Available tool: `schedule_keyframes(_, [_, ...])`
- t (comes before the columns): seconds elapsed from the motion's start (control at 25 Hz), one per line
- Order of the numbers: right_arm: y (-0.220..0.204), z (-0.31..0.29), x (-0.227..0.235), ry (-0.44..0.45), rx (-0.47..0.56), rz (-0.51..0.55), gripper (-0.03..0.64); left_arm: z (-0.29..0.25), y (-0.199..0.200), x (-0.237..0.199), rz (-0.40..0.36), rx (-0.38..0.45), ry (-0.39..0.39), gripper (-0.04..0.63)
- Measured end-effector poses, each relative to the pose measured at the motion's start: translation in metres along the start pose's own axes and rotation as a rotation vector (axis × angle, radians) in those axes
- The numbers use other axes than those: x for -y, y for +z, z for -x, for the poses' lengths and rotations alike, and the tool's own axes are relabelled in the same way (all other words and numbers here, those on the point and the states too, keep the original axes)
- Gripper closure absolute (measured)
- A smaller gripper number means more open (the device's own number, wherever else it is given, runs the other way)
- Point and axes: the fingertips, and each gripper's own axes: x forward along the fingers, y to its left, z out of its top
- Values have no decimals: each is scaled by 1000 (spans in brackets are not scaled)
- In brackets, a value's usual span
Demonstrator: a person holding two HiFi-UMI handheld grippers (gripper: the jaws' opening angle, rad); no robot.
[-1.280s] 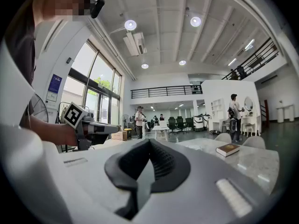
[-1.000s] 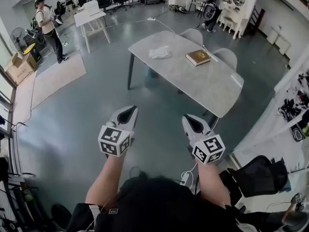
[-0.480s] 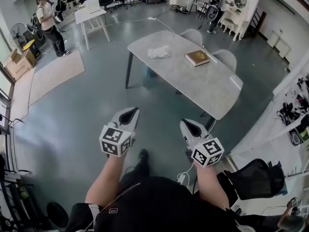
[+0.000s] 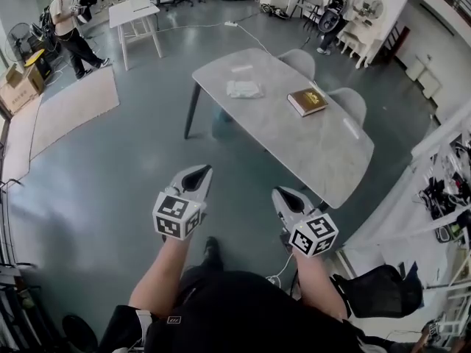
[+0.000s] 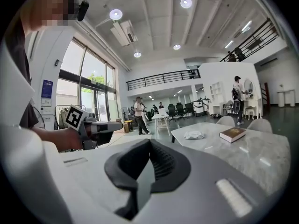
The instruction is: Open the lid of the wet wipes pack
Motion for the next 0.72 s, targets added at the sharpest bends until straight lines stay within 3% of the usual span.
schedule_keyframes(0.32, [9,-82,38,-40,-71,-18,614,-73,8,-73,27,-12,-42,584])
schedule_keyframes(0.48, [10,-102,57,-88,-87,-24,614,-99,8,-92,58,-12,-68,584])
schedule_keyframes(0.72, [8,-122,73,-132,-94,-43,614,-121,15,-105,47,-4,-117,584])
